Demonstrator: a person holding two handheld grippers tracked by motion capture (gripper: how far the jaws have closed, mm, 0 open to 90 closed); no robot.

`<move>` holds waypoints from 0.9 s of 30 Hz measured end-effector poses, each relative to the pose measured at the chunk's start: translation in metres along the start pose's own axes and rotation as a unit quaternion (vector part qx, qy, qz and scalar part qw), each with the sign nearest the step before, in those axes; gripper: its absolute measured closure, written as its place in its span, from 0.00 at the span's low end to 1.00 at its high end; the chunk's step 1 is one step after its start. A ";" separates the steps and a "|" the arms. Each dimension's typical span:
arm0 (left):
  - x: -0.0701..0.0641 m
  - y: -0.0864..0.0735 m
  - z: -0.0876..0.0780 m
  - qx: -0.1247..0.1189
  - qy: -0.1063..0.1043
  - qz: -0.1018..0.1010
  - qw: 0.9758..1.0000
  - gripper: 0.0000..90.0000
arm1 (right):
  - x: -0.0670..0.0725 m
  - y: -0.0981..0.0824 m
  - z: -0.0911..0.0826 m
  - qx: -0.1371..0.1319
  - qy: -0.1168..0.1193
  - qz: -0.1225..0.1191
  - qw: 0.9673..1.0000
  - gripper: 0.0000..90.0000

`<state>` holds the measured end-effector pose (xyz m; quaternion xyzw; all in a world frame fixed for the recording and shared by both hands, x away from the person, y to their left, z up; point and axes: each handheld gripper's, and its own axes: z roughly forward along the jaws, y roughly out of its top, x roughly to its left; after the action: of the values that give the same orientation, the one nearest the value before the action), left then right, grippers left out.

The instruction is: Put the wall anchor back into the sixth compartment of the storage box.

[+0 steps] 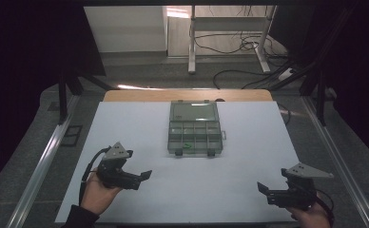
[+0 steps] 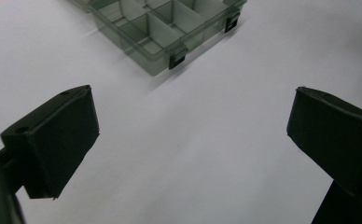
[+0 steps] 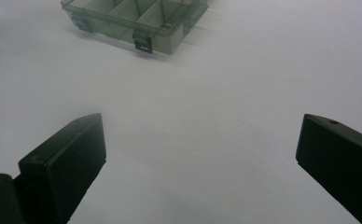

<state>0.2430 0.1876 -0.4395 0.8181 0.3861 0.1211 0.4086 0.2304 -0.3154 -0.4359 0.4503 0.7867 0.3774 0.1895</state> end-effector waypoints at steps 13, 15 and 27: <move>0.002 -0.032 -0.033 -0.016 0.037 -0.034 0.999 0.01 | 0.000 0.000 0.000 -0.001 -0.001 0.001 1.000 0.02; 0.002 -0.036 -0.037 -0.019 0.042 -0.037 0.998 0.01 | 0.000 0.000 0.000 -0.002 -0.001 0.002 1.000 0.02; -0.004 -0.067 -0.054 -0.028 0.059 -0.066 0.996 0.00 | 0.000 0.000 0.000 -0.001 -0.001 0.002 1.000 0.02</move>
<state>0.1765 0.2403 -0.4558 0.7703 0.4593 0.1530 0.4150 0.2303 -0.3154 -0.4358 0.4525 0.7849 0.3781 0.1901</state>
